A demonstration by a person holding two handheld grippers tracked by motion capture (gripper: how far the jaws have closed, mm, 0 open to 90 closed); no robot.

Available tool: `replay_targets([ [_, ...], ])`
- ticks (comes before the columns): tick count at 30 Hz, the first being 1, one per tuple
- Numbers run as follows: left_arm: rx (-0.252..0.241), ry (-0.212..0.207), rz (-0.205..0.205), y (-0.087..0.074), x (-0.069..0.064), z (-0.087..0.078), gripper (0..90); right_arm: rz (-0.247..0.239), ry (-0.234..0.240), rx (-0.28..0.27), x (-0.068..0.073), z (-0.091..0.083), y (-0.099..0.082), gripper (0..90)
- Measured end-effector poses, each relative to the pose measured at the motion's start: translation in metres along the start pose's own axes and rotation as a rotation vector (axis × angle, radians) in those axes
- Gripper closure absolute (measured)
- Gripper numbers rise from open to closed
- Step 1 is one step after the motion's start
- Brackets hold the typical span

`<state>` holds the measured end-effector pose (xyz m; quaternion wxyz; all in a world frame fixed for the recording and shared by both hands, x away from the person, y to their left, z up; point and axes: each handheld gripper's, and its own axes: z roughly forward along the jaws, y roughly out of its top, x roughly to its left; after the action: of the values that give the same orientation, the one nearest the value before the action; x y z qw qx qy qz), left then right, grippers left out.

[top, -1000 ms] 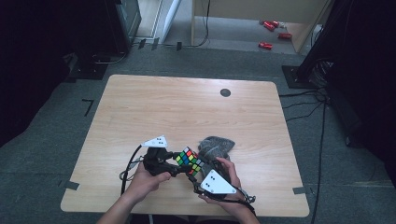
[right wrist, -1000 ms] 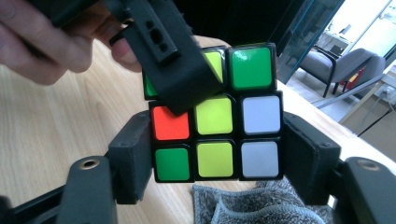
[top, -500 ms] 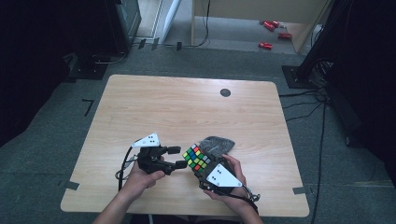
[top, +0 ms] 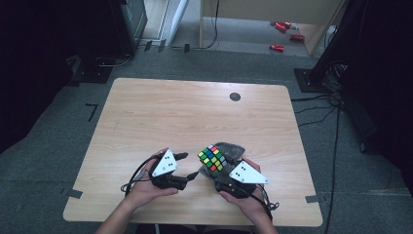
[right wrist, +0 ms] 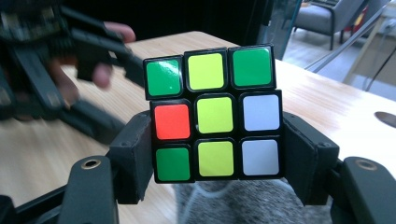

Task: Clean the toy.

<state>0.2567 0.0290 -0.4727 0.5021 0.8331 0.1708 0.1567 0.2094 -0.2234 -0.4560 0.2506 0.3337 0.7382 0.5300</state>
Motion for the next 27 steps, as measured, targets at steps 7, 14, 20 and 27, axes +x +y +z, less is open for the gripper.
replay_targets([
  [7,-0.049,0.005,0.098,-0.001,-0.008,0.001,21.8,0.113,0.055,0.017,0.008,-0.002,0.015,34.3],
  [14,-0.104,0.035,0.157,-0.002,-0.009,-0.001,18.6,0.17,0.088,0.074,0.017,0.005,0.016,34.3],
  [20,-0.153,0.021,0.226,-0.002,-0.016,-0.003,18.5,0.283,0.123,0.115,0.017,0.01,0.016,34.3],
  [27,-0.157,0.005,0.276,-0.003,-0.022,-0.006,32.4,0.453,0.149,0.17,0.013,0.011,0.018,34.0],
])
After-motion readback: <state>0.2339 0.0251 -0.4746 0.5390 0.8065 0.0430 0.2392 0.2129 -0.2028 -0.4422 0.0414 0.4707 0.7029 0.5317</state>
